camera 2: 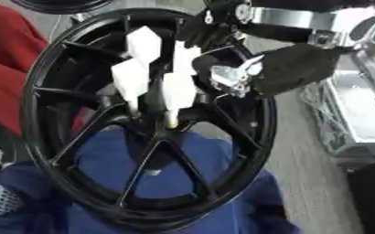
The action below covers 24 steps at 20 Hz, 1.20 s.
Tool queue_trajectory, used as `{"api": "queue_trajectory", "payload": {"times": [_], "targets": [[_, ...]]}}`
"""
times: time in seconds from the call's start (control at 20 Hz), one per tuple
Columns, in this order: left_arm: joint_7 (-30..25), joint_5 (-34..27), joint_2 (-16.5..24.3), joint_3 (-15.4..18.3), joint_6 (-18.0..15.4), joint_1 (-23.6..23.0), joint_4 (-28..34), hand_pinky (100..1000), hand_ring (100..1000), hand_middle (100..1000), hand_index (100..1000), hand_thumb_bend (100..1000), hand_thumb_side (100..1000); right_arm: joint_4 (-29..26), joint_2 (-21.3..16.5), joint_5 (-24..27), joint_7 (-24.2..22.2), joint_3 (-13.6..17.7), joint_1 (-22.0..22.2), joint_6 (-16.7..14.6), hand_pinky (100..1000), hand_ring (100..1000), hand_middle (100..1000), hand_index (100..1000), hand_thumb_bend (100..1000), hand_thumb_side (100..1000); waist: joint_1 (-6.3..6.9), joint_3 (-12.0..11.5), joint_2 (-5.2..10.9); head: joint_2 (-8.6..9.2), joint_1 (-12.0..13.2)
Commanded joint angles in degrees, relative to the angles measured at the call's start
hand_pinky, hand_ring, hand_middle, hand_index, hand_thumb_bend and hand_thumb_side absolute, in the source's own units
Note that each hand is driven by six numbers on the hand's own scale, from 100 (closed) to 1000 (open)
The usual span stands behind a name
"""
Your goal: Pull the pin out of the wheel hub.
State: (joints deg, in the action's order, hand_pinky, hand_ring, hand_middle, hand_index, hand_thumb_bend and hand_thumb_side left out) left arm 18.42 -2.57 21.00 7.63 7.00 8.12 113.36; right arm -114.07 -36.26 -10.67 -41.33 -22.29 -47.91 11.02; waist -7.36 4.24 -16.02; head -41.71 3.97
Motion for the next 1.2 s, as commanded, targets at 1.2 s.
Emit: {"api": "queue_trajectory", "payload": {"times": [1.2], "targets": [[0.0, 0.8, 0.1, 0.3, 0.2, 0.4, 1.2, 700, 729, 580, 650, 438, 559, -0.5, 2.6, -7.3, -2.2, -2.3, -0.6, -0.8, 880, 909, 843, 929, 100, 750, -0.72, -1.9, -2.34, 1.73, -1.4]]}}
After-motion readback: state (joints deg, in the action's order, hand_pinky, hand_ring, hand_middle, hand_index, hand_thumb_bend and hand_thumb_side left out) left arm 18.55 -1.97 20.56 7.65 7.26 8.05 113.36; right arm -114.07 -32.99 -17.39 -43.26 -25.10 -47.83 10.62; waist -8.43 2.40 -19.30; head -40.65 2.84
